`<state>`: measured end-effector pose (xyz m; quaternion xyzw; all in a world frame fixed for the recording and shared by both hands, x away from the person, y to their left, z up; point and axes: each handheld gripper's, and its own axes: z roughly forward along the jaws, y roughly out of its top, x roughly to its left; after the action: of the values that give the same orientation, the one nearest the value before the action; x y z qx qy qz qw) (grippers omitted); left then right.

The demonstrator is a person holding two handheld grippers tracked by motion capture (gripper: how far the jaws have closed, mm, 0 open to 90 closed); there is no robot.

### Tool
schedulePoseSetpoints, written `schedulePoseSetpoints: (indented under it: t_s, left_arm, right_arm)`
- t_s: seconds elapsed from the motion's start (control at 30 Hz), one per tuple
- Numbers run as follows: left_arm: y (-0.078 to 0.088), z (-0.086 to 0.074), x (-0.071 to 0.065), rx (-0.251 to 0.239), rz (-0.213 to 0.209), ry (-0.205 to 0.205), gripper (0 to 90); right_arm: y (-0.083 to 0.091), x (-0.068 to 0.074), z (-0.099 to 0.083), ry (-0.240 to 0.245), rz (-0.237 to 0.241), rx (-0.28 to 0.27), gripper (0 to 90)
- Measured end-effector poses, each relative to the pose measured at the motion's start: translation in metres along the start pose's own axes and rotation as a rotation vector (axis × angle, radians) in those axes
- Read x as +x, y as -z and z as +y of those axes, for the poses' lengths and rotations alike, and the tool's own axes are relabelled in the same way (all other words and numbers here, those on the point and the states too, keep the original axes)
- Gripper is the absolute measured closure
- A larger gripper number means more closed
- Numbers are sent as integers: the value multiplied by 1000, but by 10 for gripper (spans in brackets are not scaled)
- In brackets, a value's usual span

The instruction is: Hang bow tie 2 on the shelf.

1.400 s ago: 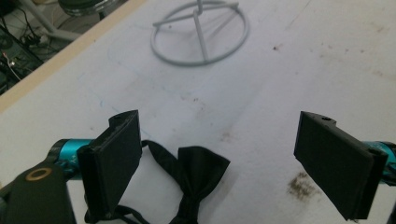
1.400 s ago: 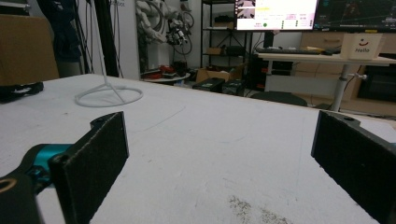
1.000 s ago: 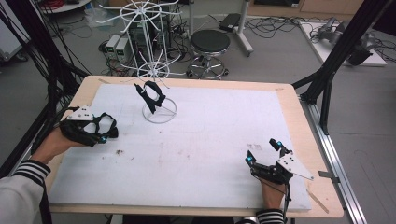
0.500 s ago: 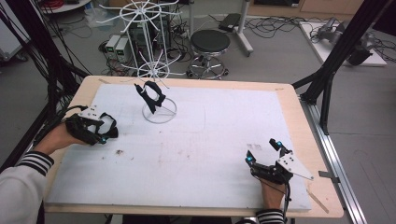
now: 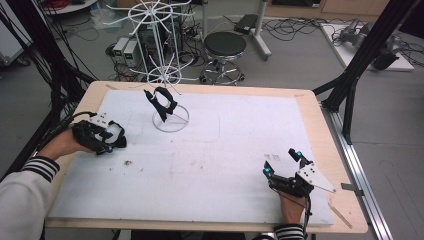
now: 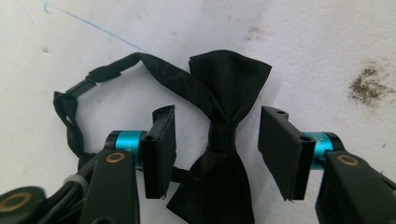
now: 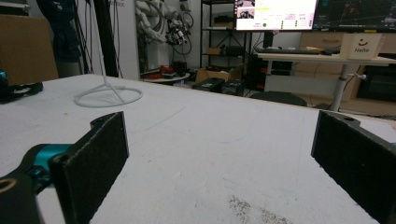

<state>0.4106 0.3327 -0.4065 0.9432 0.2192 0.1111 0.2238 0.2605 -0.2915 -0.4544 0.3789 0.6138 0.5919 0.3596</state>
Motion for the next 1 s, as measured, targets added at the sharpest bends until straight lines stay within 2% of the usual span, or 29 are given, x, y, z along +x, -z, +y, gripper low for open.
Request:
schedulePoseSetpoints:
  t_s: [0.1,0.13,0.17,0.3,0.37,0.5,0.53,0.73,0.77,0.9,1.0]
  left_arm:
    - [-1,1,2,27,7,9,491]
    - [-1,1,2,32,-3,12,507]
    - [-1,1,3,41,3,-1,513]
    - [-4,2,2,49,-12,8,540]
    - [-5,2,3,67,-9,-1,545]
    - [-8,2,2,92,-18,30,594]
    - [-8,3,3,95,-33,28,619]
    - [-8,4,1,102,-29,40,740]
    - [-8,4,0,94,-26,55,745]
    - [-7,4,0,83,-22,45,745]
    - [-6,3,-3,47,-20,58,747]
  right_arm:
    - [0,0,0,-1,-1,0,33]
    - [0,0,0,-2,0,0,33]
    - [0,0,0,-3,0,1,33]
    - [0,0,0,-3,0,1,33]
    - [0,0,0,-3,2,0,33]
    - [0,0,0,-3,2,1,33]
    - [0,0,0,-3,2,0,33]
    - [0,0,0,-4,1,0,33]
    - [0,0,0,-4,1,0,33]
    - [0,0,0,-3,2,-2,33]
    - [0,0,0,-4,2,-2,32]
